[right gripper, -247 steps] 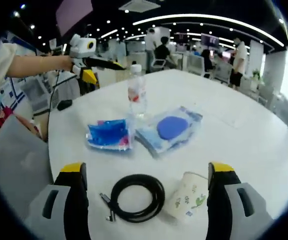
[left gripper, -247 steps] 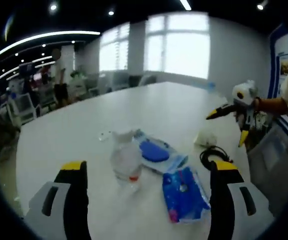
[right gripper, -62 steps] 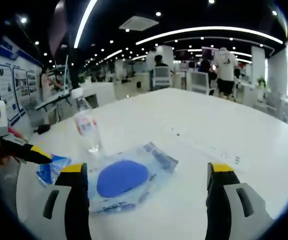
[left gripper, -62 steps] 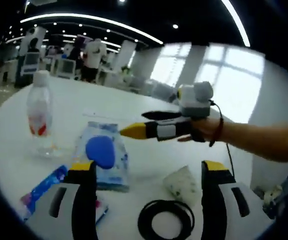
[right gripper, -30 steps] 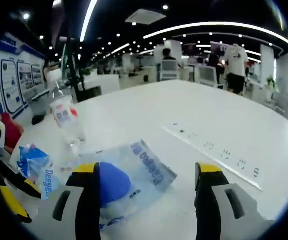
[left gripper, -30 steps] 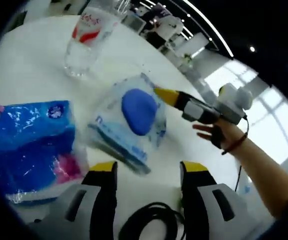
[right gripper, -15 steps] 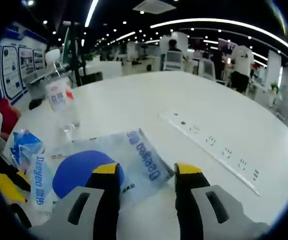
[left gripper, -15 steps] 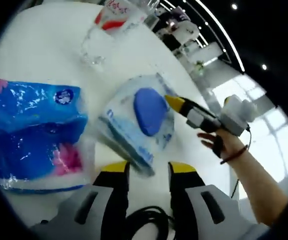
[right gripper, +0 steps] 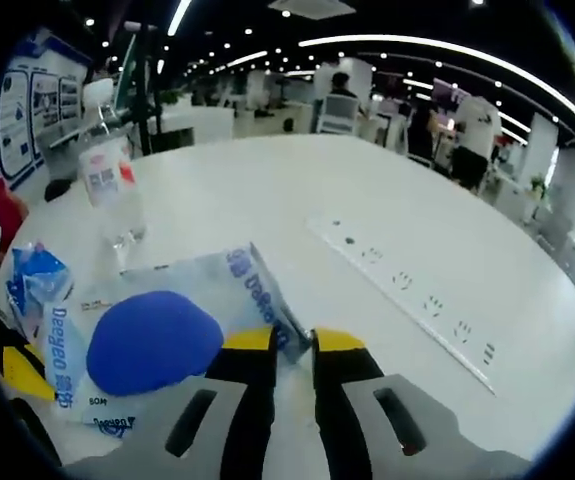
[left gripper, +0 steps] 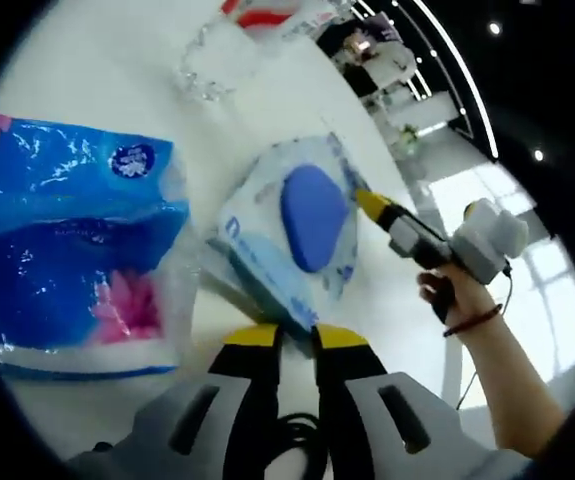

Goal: Arrange the tabletop items into an orderly group along one side of the table until the central work area is clear of visible clutter.

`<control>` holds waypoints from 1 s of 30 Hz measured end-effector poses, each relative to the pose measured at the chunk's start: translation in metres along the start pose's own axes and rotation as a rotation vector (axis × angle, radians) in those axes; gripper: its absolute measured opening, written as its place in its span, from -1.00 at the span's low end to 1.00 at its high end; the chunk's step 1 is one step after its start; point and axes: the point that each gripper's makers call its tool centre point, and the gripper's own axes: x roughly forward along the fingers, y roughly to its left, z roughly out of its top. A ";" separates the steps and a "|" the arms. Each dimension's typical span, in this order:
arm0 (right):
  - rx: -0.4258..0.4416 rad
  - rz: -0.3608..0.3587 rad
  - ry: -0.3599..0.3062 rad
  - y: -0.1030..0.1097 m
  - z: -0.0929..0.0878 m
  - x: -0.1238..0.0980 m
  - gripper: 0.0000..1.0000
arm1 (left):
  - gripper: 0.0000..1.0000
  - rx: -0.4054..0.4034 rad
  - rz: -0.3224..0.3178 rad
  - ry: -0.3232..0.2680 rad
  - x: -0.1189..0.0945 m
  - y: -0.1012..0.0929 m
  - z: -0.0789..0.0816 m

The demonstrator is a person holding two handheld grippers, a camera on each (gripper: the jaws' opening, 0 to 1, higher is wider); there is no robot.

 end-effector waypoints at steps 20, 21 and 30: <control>0.003 0.016 0.038 0.003 -0.004 -0.022 -0.98 | -1.00 0.101 0.008 -0.021 -0.013 0.009 0.029; 0.006 0.015 0.040 0.003 -0.004 -0.025 -0.98 | -1.00 0.103 0.009 -0.023 -0.014 0.010 0.031; 0.031 -0.015 0.037 0.004 -0.005 -0.049 -0.98 | -1.00 0.116 0.010 -0.034 -0.020 0.011 0.039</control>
